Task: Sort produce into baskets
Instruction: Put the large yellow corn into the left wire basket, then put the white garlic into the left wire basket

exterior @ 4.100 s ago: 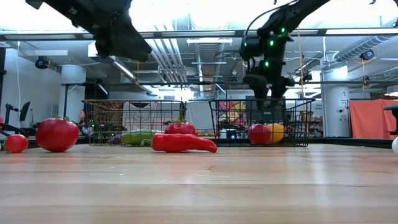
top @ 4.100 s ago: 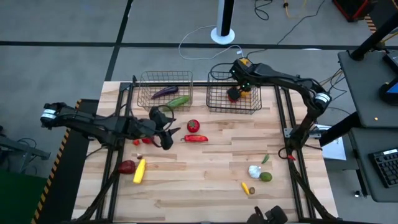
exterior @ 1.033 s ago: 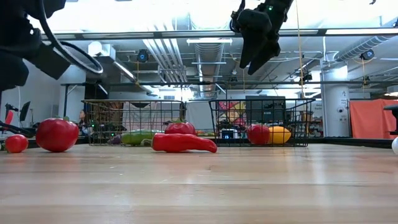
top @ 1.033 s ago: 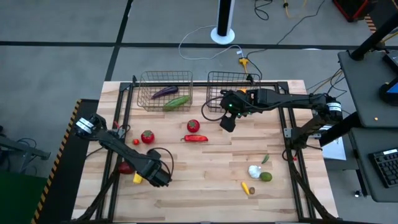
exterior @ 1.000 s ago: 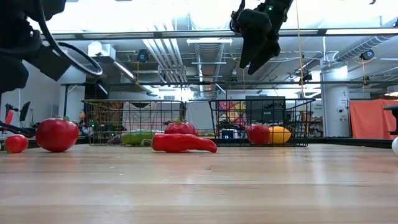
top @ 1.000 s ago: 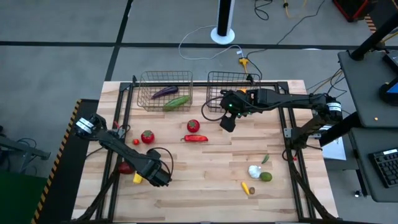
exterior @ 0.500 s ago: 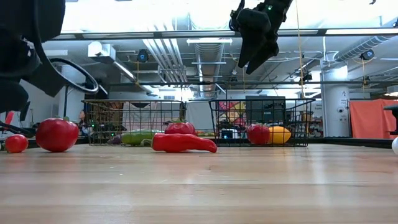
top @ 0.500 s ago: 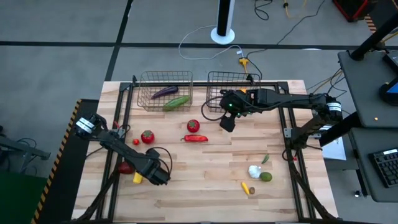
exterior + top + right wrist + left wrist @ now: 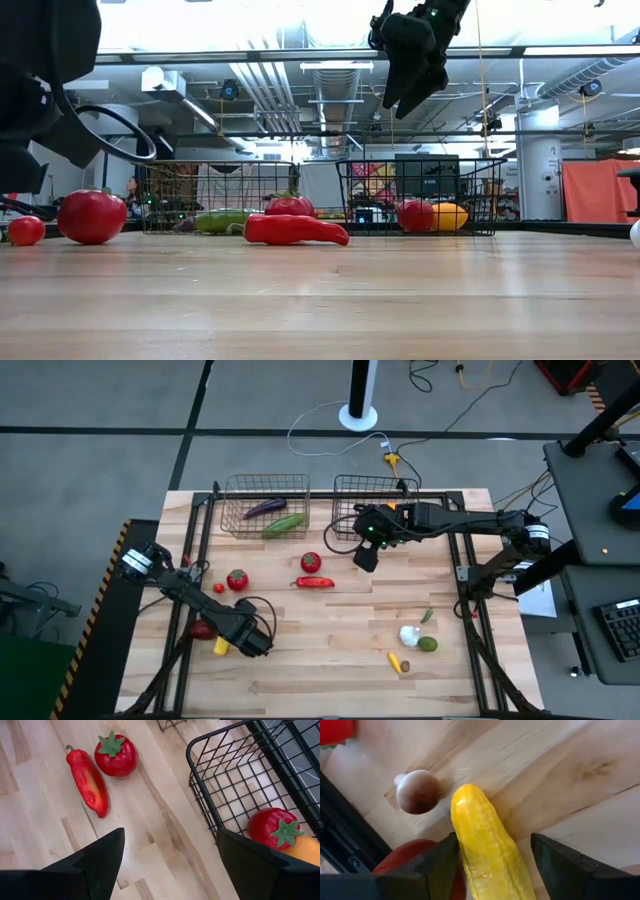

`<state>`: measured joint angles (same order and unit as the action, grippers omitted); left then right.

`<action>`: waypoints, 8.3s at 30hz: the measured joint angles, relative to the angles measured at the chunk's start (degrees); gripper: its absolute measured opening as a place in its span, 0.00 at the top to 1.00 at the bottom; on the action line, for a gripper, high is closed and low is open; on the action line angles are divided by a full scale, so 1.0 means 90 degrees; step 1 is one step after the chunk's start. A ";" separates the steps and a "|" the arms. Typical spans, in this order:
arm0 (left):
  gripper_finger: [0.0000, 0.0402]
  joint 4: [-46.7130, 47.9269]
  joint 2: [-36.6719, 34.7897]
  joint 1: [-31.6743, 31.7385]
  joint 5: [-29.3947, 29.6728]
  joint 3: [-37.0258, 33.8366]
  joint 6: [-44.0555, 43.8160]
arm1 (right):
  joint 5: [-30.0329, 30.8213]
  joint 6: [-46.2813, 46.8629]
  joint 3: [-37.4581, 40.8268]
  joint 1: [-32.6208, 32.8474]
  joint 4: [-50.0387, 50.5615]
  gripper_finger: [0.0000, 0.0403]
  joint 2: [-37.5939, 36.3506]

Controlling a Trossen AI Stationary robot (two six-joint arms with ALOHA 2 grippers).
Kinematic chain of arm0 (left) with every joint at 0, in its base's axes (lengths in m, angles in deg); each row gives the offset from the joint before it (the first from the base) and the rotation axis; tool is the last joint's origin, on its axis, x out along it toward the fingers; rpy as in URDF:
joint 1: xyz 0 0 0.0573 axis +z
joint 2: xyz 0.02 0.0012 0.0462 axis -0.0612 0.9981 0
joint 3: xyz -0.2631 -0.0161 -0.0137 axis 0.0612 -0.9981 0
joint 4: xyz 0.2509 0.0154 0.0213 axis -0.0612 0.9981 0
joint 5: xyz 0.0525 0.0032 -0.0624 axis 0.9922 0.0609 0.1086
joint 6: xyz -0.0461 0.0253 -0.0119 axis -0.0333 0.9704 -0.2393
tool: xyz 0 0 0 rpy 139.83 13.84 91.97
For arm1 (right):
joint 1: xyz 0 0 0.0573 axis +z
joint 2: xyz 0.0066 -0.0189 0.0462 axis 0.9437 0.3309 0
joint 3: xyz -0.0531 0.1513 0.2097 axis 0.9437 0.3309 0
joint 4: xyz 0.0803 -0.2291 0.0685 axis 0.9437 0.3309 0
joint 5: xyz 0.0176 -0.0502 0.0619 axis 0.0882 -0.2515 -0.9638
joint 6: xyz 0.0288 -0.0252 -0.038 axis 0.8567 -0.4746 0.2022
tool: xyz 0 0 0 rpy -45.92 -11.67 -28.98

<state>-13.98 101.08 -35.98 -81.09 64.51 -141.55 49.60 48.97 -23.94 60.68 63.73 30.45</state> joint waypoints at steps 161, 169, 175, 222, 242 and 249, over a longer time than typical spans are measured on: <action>0.57 -0.2477 -0.3988 0.3564 0.2523 0.0019 0.8514 | -0.1530 0.5627 0.0021 0.2960 0.3048 0.24 -0.0015; 0.57 -0.2644 -0.3981 0.3385 0.2526 0.0019 0.8520 | -0.1729 0.6433 0.0403 0.3584 0.3025 0.24 -0.0015; 0.57 -0.2667 -0.3947 0.3385 0.2785 0.0017 0.8561 | -0.1879 0.6953 0.0885 0.3989 0.2631 0.27 -0.0015; 0.57 -0.3210 -0.3063 0.3378 0.2798 0.0016 0.8586 | -0.1654 0.7023 0.2618 0.4209 0.0604 0.59 -0.0019; 0.57 -0.3253 -0.3062 0.3378 0.2800 0.0017 0.8586 | -0.1326 0.6706 0.2614 0.4209 0.0275 0.90 -0.0019; 0.57 -0.3248 -0.3062 0.3378 0.2800 0.0017 0.8586 | -0.1292 0.6688 0.2613 0.4209 0.0268 0.90 -0.0019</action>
<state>-43.21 73.52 -5.58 -55.89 64.67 -64.28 37.97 109.16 -0.42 98.56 66.13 30.28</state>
